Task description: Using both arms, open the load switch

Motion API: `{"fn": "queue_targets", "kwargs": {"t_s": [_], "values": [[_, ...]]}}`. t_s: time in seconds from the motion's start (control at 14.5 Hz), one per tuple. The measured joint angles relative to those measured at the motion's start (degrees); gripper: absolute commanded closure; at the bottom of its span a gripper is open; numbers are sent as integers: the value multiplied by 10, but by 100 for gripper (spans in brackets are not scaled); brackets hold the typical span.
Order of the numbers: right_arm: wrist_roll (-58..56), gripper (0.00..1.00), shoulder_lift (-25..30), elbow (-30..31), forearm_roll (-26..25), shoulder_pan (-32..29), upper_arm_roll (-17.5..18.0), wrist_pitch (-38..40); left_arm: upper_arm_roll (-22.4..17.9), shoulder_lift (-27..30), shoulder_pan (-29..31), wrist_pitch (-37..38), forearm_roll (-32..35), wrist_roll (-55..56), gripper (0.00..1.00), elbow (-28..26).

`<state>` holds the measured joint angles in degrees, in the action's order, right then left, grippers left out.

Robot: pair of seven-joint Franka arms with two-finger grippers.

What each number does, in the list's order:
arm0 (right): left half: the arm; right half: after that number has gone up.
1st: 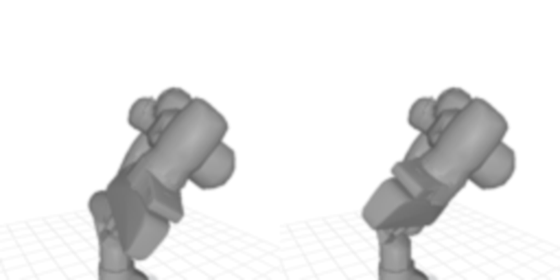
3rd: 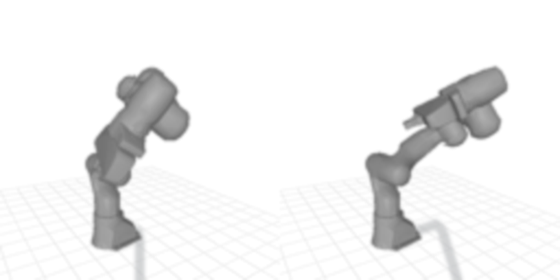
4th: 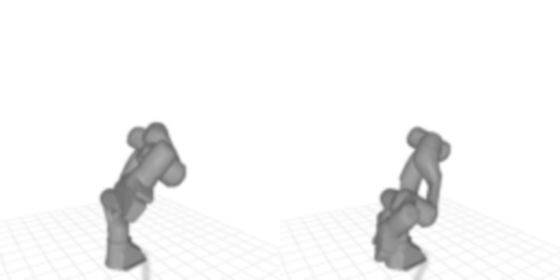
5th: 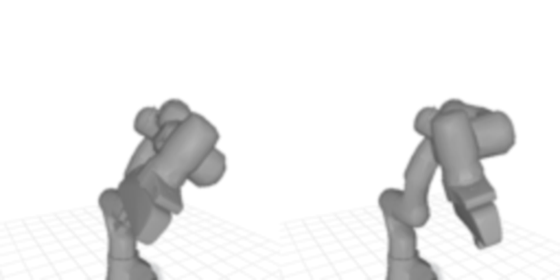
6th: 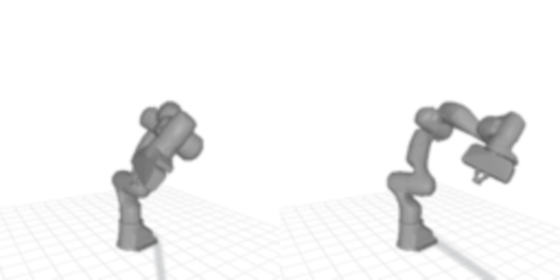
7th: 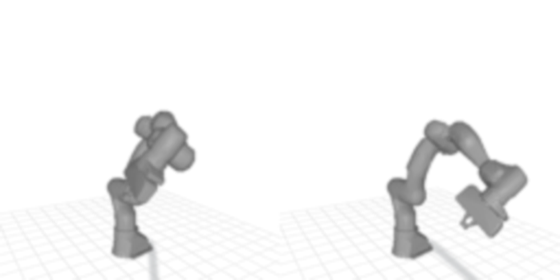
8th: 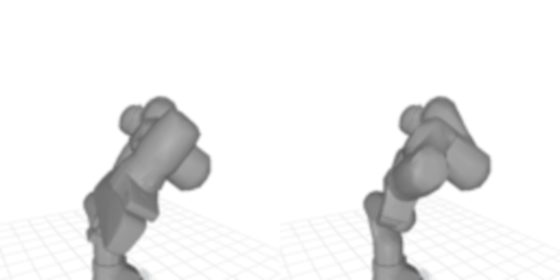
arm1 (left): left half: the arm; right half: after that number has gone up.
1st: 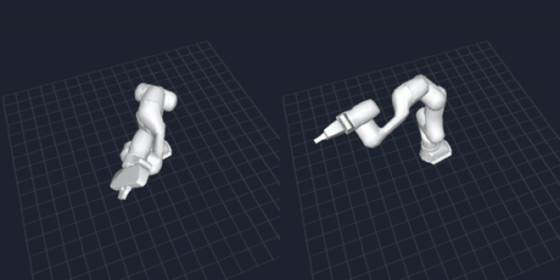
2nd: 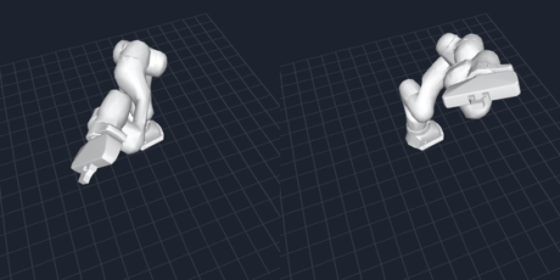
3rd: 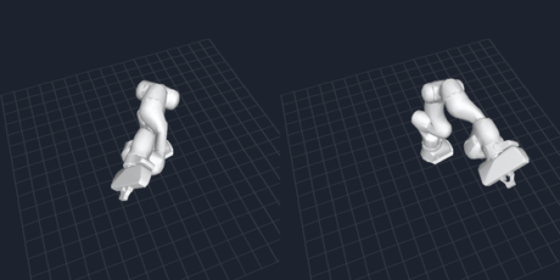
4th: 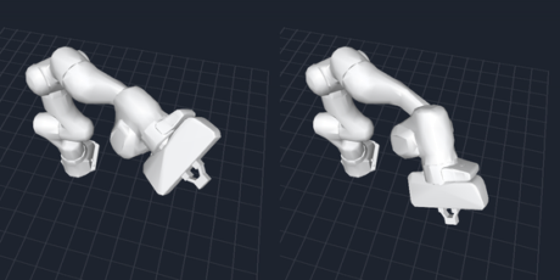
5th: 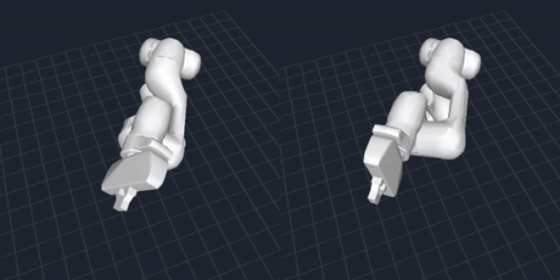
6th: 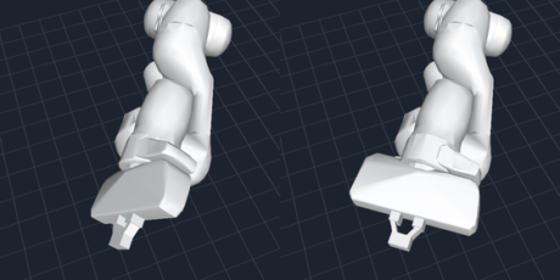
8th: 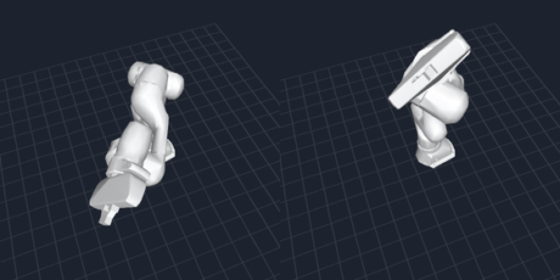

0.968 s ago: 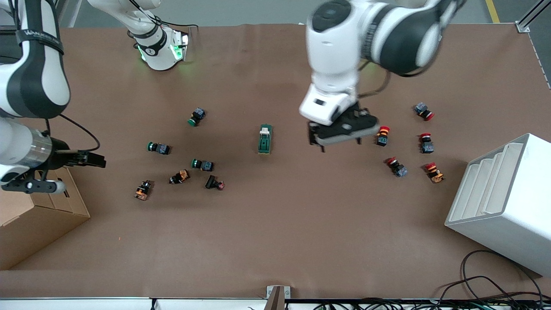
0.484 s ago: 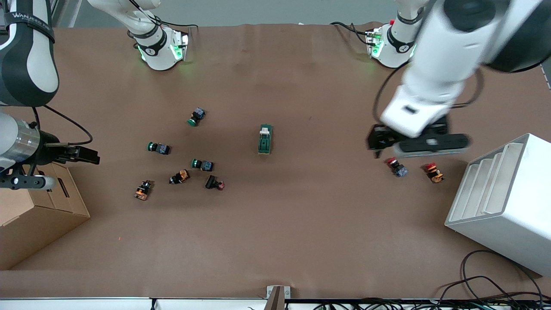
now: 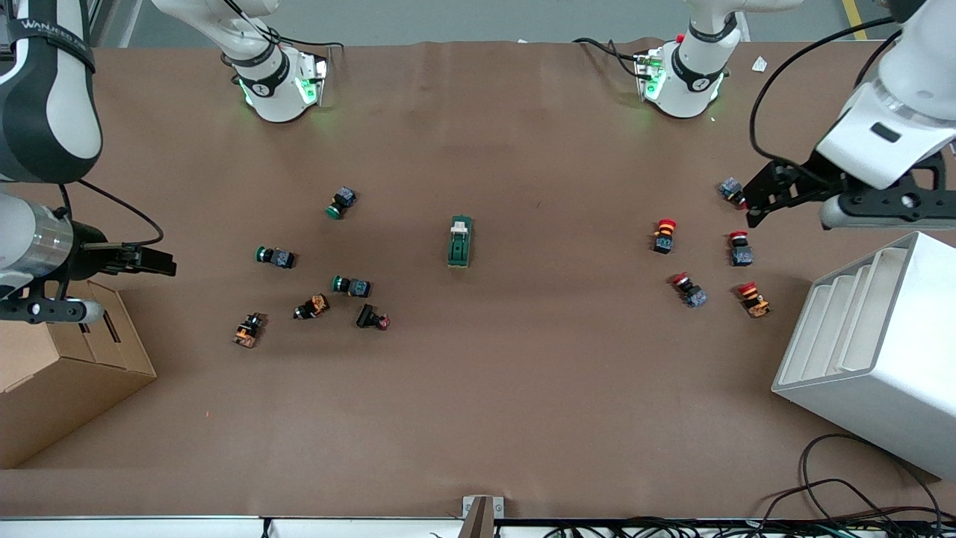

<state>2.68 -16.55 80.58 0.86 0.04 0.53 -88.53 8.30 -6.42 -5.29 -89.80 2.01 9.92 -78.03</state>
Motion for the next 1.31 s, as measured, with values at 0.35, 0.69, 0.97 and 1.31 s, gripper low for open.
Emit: {"fn": "queue_targets", "kwargs": {"t_s": [0.35,0.69,0.97,1.31], "values": [[0,0,49,17,0,0,0,7,-63,39,-3,20,-40,-93,0,-47],[0,0,137,100,0,0,-1,5,-75,81,-15,20,-45,-114,0,-103],[0,0,181,124,0,0,-3,15,-90,107,-39,16,-45,-114,0,-143],[0,0,203,126,1,-3,-5,29,-87,134,-38,-4,-36,-114,0,-179]]}}
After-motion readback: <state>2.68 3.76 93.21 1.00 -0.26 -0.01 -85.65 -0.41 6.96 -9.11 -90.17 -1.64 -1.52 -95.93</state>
